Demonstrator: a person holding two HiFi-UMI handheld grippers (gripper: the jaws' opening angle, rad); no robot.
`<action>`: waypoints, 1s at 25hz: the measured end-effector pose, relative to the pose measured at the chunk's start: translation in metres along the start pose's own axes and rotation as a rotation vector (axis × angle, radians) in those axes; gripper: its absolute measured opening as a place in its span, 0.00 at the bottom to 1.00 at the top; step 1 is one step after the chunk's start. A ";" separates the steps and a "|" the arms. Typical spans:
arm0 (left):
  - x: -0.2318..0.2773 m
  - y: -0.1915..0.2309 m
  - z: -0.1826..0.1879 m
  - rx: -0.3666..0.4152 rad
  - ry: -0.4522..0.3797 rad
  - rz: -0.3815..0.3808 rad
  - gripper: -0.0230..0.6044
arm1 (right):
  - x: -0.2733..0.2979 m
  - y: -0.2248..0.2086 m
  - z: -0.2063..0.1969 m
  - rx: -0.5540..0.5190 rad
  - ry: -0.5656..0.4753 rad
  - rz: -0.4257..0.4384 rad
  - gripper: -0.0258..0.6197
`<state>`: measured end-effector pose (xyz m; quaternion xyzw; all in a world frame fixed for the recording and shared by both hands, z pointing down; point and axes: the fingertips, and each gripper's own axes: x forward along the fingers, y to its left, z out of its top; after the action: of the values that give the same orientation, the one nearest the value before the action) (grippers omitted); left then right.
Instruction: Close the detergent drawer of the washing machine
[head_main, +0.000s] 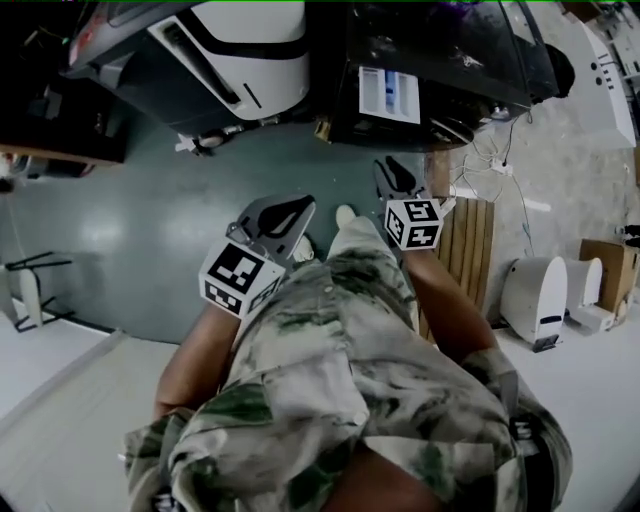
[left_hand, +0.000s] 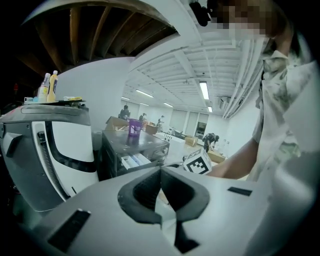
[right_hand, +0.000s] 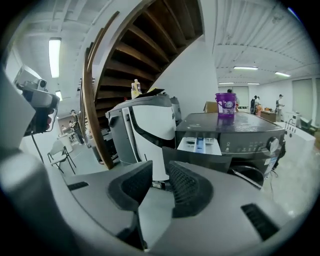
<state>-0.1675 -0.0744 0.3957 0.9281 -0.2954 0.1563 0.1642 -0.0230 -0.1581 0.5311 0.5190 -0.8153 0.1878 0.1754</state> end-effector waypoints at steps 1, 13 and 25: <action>0.004 0.003 0.002 -0.005 0.002 -0.010 0.07 | 0.004 -0.002 -0.001 0.007 0.002 -0.011 0.23; 0.057 0.034 0.025 0.003 0.050 -0.082 0.07 | 0.043 -0.059 0.003 0.084 0.011 -0.121 0.26; 0.080 0.044 0.035 0.000 0.065 -0.081 0.07 | 0.061 -0.094 0.000 0.113 0.031 -0.165 0.26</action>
<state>-0.1245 -0.1618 0.4044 0.9336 -0.2523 0.1797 0.1799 0.0382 -0.2426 0.5726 0.5905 -0.7550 0.2264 0.1735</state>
